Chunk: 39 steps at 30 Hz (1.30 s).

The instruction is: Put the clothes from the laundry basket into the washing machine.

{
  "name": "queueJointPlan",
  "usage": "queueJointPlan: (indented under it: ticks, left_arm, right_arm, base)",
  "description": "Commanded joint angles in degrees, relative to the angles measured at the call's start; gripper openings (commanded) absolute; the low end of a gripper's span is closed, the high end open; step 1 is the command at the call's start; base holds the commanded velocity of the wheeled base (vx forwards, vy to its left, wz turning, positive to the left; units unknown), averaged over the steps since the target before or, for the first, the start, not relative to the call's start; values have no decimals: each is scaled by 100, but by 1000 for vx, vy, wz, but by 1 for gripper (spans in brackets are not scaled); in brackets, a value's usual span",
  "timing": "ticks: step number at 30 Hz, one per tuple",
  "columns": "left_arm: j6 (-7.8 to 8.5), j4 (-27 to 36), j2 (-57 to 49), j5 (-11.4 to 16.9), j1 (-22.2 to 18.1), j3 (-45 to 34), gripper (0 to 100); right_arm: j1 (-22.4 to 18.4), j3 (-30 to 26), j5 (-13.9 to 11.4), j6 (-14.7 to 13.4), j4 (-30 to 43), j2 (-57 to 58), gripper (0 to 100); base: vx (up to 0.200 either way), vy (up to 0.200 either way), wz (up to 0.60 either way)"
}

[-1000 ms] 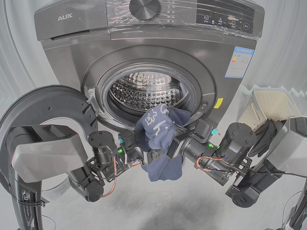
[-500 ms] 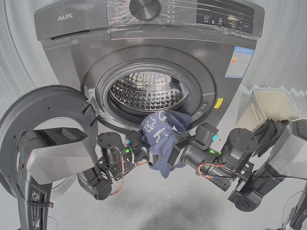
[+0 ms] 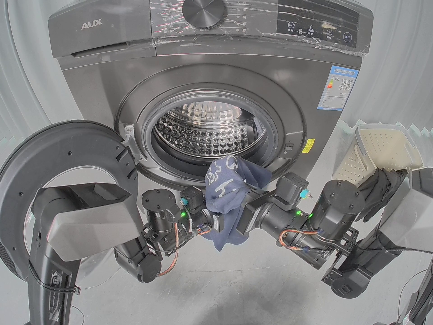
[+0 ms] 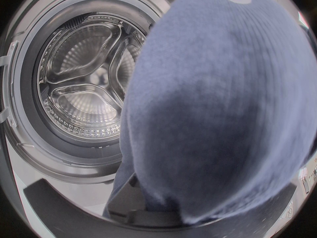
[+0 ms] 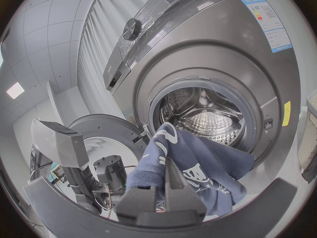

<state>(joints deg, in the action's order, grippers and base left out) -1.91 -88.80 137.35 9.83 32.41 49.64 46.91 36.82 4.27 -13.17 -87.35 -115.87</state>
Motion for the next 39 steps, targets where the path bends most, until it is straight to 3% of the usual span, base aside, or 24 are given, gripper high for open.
queueJointPlan:
  ticks: [1, 5, 10, 12, 18, 20, 25, 26, 30, 39]
  left_arm:
    - [-11, 20, -95, -7, -33, -16, 0]
    - [-20, 20, -367, -51, -139, -42, 0]
    - [-415, 20, -1044, -209, -253, -218, 0]
    - [-494, 20, -1299, -209, -244, -359, 0]
    - [-450, 20, -1580, -288, -183, -842, 0]
    - [-450, 20, -1597, -429, -139, -983, 0]
    - [-468, 20, -1668, -455, -121, -991, 0]
    - [-468, 20, -1677, -455, -121, -1000, 0]
    - [-450, 20, -1756, -499, -148, -1123, 0]
    - [-538, 20, -2722, -420, -183, -2415, 0]
  right_arm:
    - [-77, -17, -22, -2, -28, 91, 0]
    - [-165, -52, -14, -19, -28, 135, 0]
    - [-622, -368, 4, -90, -28, 126, 0]
    - [-780, -386, 4, -107, -37, 38, 0]
    - [-947, -465, -40, -81, -55, -357, 0]
    - [-850, -535, -58, -55, -81, -498, 0]
    - [-630, -456, -75, -46, -90, -559, 0]
    - [-604, -456, -84, -55, -90, -542, 100]
    - [-419, -702, -75, -90, -90, -348, 100]
    - [-288, -2504, -101, 7, -81, 3, 100]
  base:
    - [0, 0, 0]
    - [0, 0, 0]
    - [0, 0, 0]
    - [0, 0, 0]
    - [0, 0, 0]
    - [0, 0, 0]
    - [0, 0, 0]
    - [0, 0, 0]
    - [0, 0, 0]
    - [0, 0, 0]
